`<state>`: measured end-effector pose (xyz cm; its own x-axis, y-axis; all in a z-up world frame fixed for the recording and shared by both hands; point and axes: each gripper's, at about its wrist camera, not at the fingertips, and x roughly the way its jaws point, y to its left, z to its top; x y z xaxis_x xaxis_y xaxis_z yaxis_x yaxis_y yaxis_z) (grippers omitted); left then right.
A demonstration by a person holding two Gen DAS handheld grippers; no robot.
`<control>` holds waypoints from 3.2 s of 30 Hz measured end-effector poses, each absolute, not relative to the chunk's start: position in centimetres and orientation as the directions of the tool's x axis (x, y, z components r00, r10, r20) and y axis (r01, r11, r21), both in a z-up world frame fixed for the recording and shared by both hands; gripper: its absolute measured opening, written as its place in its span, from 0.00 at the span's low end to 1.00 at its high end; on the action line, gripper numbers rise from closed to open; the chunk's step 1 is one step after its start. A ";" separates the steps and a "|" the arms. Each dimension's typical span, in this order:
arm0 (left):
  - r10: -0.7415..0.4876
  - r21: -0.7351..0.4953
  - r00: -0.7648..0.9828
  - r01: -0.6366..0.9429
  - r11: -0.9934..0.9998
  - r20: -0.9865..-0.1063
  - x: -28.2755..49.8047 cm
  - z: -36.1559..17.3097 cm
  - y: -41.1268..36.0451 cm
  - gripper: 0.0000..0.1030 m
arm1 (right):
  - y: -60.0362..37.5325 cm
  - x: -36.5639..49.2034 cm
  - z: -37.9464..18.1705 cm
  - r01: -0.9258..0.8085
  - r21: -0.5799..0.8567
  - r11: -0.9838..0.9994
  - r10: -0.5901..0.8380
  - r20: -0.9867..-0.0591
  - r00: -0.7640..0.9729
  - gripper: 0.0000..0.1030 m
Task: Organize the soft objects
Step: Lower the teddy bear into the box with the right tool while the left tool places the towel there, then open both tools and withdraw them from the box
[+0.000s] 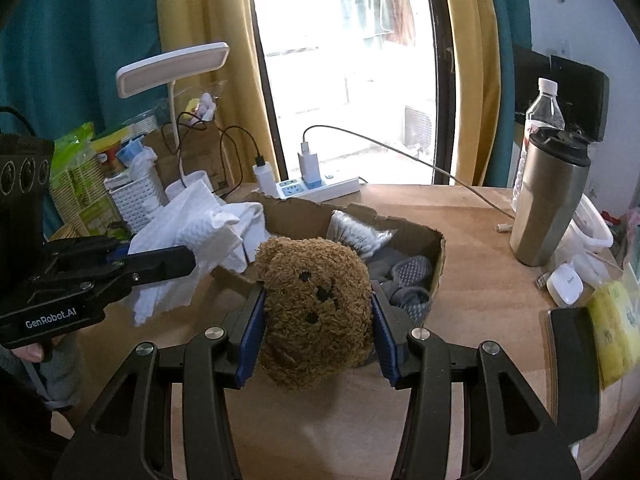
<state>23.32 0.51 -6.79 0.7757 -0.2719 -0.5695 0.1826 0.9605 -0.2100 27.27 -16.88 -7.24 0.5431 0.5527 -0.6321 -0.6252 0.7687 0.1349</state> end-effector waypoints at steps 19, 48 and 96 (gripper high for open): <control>-0.271 -0.215 0.762 0.176 0.961 -0.589 29.3 -8.2 0.7 0.12 | -15.8 32.2 -7.6 -0.633 0.149 0.760 0.564 -0.636 0.527 0.49; -0.271 -0.218 0.675 0.164 0.962 -0.686 34.7 -13.2 -0.2 0.13 | -15.3 36.7 -12.3 -0.574 0.206 0.793 0.523 -0.713 0.467 0.49; -0.168 -0.168 0.851 0.095 0.981 -0.497 22.6 -4.4 1.7 0.67 | -17.0 25.4 -3.0 -0.518 0.062 0.853 0.455 -0.575 0.680 0.66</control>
<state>22.59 1.66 -4.39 0.8514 -0.1679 -0.4969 0.0951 0.9811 -0.1685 25.35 -17.04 -2.96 0.6800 0.4553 -0.5747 -0.5184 0.8529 0.0623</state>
